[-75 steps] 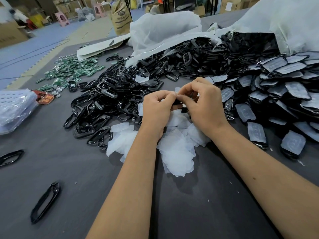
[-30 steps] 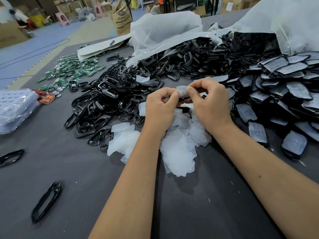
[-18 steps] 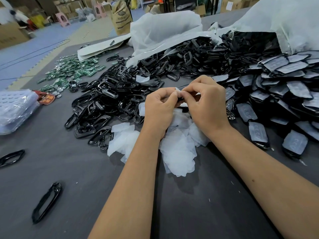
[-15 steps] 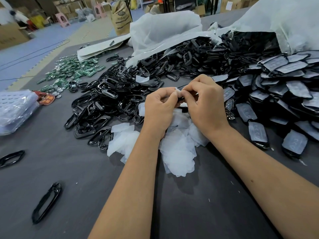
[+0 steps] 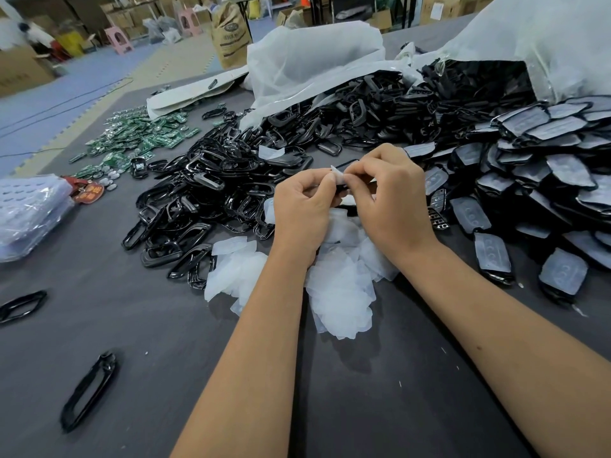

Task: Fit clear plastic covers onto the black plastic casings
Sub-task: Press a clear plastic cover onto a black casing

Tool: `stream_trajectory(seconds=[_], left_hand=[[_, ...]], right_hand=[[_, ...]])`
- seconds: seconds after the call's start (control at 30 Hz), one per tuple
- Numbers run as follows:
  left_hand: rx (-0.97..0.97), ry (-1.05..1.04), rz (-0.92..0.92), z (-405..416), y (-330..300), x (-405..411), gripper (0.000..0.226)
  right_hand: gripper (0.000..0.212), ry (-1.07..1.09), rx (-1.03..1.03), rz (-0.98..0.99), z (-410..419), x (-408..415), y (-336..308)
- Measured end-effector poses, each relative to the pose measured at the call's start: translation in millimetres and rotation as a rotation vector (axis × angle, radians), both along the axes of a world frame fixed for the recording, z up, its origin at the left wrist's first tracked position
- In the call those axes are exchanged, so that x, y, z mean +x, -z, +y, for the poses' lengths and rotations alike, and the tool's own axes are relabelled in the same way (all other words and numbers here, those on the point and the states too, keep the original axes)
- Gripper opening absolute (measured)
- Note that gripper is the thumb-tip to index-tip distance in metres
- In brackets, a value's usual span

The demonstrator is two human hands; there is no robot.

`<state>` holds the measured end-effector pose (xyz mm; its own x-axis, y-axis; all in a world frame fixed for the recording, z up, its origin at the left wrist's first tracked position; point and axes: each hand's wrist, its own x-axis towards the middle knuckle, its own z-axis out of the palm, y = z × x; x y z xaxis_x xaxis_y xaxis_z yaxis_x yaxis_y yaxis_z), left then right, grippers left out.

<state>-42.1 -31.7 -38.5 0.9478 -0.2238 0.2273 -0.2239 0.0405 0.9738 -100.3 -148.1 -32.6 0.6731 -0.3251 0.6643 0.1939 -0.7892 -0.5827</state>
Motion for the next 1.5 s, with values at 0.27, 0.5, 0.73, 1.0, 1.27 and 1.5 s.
stream_trajectory(seconds=[0.27,0.5,0.73,1.0,1.27,1.5], left_hand=[[0.172,-0.085,-0.143,-3,1,-2,0.016],[0.277,-0.120,-0.212,-4,3,-2,0.022],[0.298,-0.135,-0.206,-3,4,0,0.015],[0.190,-0.100,-0.119,-2,4,2,0.016],[0.022,-0.068,-0.021,-1,-1,-1,0.021],[0.047,-0.056,-0.057,0,-6,-4,0.018]], right_hand=[[0.021,0.065,-0.189,0.106,5,-3,-4],[0.017,0.118,-0.260,0.226,13,-3,-6],[0.016,0.101,-0.230,0.201,7,-1,-2],[0.016,0.073,0.147,0.034,-1,-3,-1],[0.038,0.172,0.711,0.041,-15,2,2],[0.031,-0.004,0.606,0.114,-12,3,3]])
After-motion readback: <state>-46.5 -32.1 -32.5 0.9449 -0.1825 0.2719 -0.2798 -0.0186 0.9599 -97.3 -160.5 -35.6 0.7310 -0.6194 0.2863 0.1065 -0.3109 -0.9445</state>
